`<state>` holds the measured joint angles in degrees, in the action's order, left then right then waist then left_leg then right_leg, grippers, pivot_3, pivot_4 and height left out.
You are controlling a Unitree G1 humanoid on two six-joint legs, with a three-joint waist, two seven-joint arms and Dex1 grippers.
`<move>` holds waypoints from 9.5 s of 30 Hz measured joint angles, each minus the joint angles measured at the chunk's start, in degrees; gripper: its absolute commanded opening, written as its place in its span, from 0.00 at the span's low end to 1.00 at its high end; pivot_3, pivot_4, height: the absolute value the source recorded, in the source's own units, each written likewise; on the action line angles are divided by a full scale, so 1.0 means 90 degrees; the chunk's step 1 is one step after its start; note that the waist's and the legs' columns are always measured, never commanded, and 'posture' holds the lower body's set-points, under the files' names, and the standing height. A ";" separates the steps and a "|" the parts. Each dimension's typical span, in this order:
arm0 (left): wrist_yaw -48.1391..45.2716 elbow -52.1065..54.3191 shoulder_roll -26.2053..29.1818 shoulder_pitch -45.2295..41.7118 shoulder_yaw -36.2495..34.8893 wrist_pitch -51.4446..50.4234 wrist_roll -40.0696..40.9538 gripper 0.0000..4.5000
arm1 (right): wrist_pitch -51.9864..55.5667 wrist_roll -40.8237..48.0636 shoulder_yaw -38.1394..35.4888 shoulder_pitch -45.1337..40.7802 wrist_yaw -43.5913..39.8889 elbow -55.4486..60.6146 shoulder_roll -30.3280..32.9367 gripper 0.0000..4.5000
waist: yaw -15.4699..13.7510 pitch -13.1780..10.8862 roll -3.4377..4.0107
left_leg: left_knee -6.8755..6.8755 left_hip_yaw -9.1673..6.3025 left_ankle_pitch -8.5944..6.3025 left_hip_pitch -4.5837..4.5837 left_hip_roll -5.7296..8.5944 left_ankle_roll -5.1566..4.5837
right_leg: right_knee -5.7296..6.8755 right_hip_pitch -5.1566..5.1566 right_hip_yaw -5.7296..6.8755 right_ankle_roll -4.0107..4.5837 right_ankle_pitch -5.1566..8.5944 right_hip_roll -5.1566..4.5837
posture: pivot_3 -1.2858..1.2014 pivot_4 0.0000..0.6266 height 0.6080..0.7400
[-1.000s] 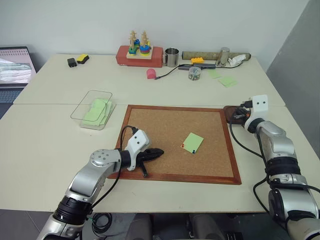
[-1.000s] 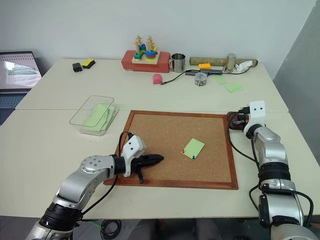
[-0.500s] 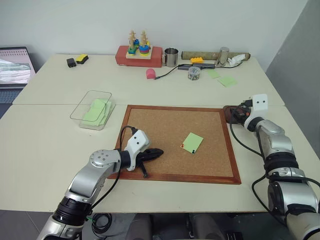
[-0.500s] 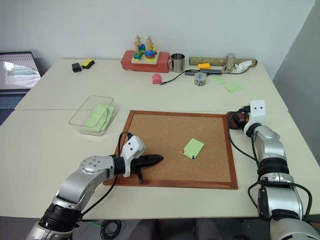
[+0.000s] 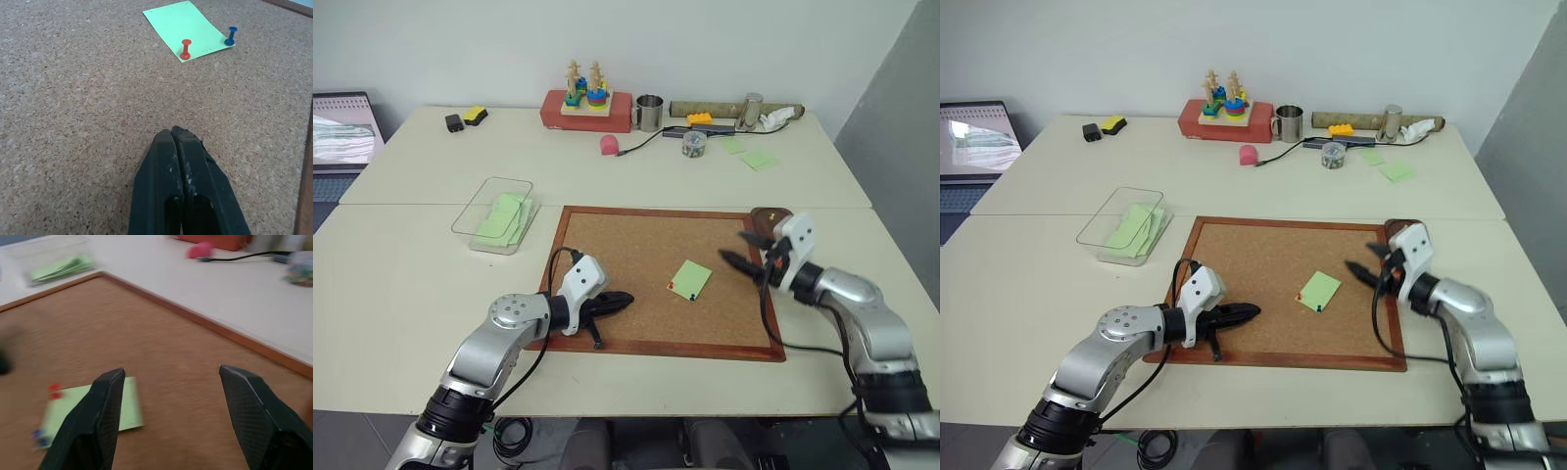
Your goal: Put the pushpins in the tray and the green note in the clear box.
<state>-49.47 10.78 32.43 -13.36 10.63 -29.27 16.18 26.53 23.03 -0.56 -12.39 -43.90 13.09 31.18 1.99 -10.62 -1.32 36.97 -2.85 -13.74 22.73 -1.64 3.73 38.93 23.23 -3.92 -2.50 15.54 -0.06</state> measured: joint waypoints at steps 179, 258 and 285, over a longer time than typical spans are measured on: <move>0.0005 0.0180 0.0003 0.0061 -0.0037 -0.0149 -0.0058 0.00 | -0.0337 -0.0253 0.0686 -0.0888 -0.0676 -0.0756 -0.0206 0.99 | 0.0041 0.0000 0.0006 | 0.0000 0.0002 0.0000 -0.0003 -0.0001 0.0000 | 0.0000 -0.0001 -0.0001 0.0000 0.0000 0.0001 | 0.52 0.24 1.00; 0.0562 0.0289 -0.1023 -0.0586 -0.1465 -0.1990 0.2553 0.92 | -0.0213 -0.0555 0.0865 -0.1522 -0.0727 -0.0457 -0.0312 0.00 | -0.0003 -0.0001 0.0002 | 0.0002 -0.0008 0.0000 0.0005 0.0000 0.0000 | -0.0001 0.0002 0.0011 0.0012 -0.0008 0.0001 | 0.52 0.24 1.00; 0.1204 0.0061 -0.1592 -0.0965 -0.1758 -0.2703 0.3614 0.99 | -0.5958 -0.2417 0.2253 -0.2481 -0.2649 -0.1751 0.0525 0.00 | -0.0014 -0.0005 -0.0004 | 0.0005 -0.0010 0.0001 0.0003 -0.0001 0.0002 | 0.0001 0.0000 0.0012 0.0033 -0.0020 -0.0001 | 0.52 0.24 1.00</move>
<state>-38.63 11.33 18.10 -22.05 -5.19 -53.60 48.70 -27.09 1.27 19.72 -34.72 -67.74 -2.67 35.91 1.87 -10.67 -1.36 37.01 -2.93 -13.73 22.75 -1.65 3.75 38.94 23.24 -3.82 -2.20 15.36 -0.07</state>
